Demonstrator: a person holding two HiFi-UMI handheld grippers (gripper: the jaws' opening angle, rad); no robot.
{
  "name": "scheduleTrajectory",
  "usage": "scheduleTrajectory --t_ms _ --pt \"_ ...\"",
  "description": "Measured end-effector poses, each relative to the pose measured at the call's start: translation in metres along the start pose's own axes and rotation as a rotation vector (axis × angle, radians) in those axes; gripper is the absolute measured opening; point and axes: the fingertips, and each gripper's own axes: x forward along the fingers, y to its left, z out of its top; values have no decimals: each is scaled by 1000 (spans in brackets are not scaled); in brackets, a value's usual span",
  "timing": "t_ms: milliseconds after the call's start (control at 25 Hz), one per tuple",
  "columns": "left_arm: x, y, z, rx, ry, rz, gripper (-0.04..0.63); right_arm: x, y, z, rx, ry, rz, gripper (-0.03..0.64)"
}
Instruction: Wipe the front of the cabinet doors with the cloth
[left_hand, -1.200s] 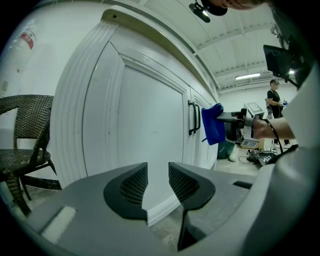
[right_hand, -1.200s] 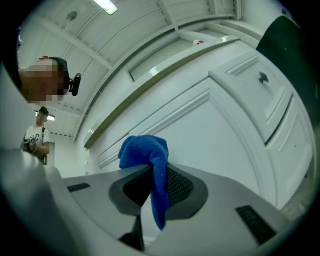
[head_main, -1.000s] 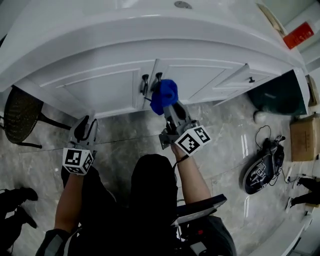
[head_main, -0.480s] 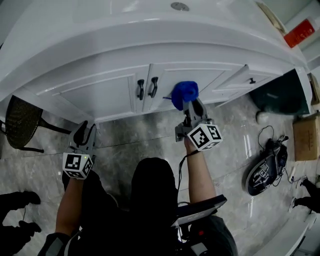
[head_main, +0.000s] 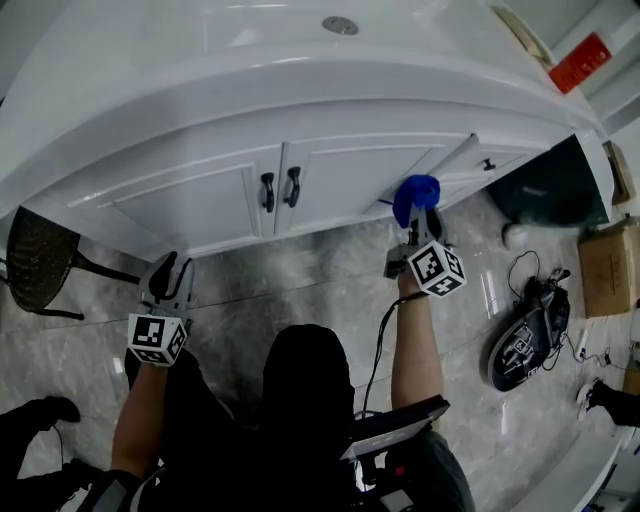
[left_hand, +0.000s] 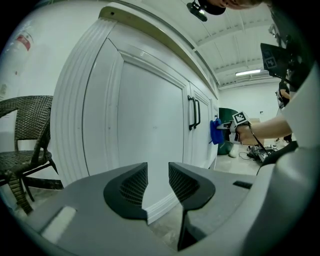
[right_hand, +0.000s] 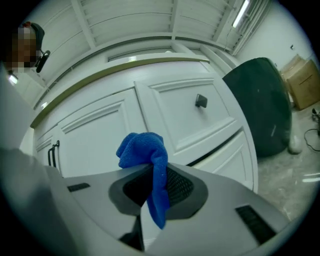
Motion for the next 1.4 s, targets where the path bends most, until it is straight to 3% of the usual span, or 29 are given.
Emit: scheduleTrajectory --t_ms 120,240,600,760,840,1040,1400 --pt "-3 5 -1 -7 -1 7 132 -8 -4 3 40 -24 -19 57" --pt "-6 11 -3 -10 -1 15 132 -21 25 0 66 -37 50 57" --pt "-19 25 -6 -13 -3 35 132 -50 180 -60 159 83 423 57" --pt "-29 30 -9 -20 -4 47 132 -49 241 -101 98 176 609 57" --pt "-34 34 -9 -19 -4 59 132 -41 254 -117 78 201 644 57" --pt "-43 43 -7 -36 -3 92 132 -12 228 -134 80 224 551 57" --pt "-30 23 -6 -6 7 66 132 10 135 -102 -22 176 345 57"
